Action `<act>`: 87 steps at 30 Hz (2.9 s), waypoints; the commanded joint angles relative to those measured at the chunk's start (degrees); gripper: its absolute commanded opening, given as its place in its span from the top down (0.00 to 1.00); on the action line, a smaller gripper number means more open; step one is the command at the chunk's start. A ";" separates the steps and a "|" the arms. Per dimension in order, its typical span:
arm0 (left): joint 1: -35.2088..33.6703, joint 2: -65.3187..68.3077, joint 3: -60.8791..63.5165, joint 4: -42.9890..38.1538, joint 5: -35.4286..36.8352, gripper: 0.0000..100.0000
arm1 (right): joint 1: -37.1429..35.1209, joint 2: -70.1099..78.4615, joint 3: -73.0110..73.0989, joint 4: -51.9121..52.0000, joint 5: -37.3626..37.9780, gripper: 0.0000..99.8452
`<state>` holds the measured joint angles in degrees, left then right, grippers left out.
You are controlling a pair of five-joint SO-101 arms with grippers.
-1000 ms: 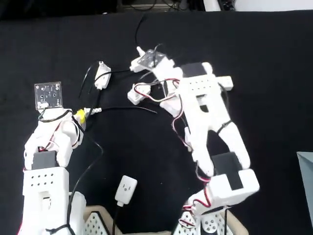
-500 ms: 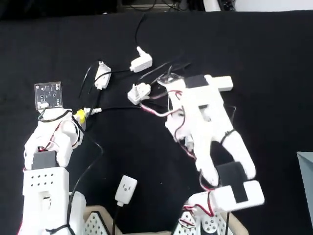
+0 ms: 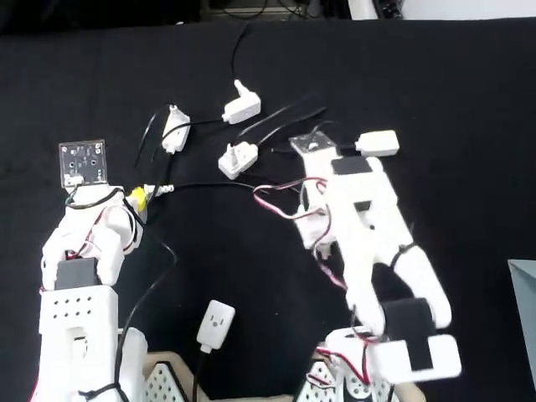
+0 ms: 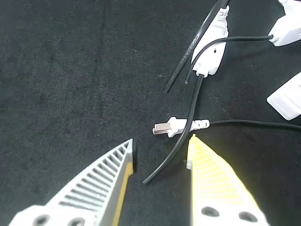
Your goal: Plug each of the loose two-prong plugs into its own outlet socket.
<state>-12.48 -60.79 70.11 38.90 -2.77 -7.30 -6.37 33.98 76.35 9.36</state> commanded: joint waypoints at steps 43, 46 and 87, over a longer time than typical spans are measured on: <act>-0.04 -0.35 -0.40 -1.23 -0.53 0.81 | 2.37 1.63 -15.25 5.71 -1.76 0.99; -0.04 -0.35 -0.40 -1.23 -0.53 0.81 | 2.37 -7.52 -15.08 6.77 -1.76 0.99; 21.23 -0.97 2.07 -17.58 7.91 0.81 | -33.41 -63.43 39.08 -45.36 -1.85 0.99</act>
<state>4.57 -60.88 71.52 22.46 4.53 -38.68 -68.70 73.27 32.31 7.52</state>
